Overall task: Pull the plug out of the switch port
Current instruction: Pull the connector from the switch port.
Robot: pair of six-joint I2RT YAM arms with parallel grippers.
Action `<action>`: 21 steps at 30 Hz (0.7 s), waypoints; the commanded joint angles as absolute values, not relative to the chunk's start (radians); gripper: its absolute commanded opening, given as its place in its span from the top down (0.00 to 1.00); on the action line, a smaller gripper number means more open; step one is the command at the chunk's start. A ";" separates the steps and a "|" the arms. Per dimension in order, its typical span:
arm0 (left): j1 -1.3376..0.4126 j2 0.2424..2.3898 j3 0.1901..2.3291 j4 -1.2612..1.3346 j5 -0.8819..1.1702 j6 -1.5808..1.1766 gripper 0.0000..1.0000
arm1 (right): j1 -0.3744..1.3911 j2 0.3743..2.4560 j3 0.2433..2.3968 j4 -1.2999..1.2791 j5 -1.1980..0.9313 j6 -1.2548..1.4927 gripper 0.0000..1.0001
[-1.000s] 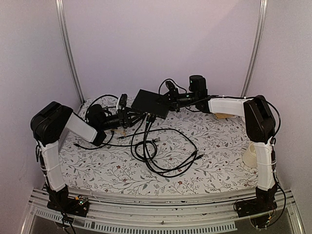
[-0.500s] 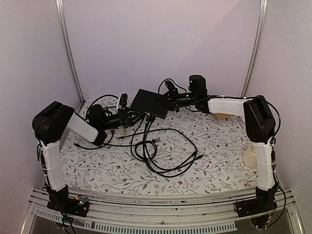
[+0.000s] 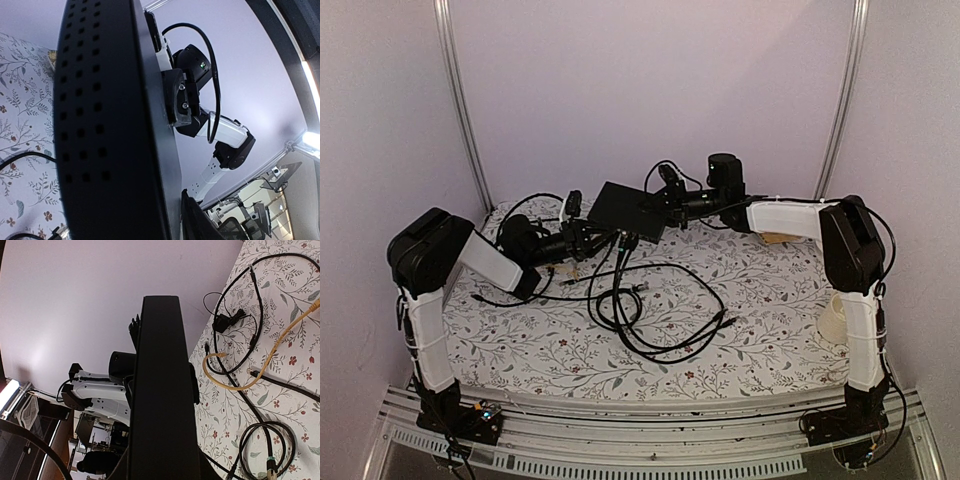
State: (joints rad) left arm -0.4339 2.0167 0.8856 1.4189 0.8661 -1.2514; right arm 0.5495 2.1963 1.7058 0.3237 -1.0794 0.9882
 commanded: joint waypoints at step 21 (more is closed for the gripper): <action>-0.471 2.042 0.873 1.488 0.829 -1.266 0.67 | 0.554 2.197 1.762 0.417 -1.070 1.017 0.98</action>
State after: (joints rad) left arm -0.4465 2.0266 0.8848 1.4502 0.8288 -1.2724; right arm 0.5491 2.1967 1.7081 0.3378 -1.0767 1.0065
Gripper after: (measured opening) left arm 0.325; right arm 0.258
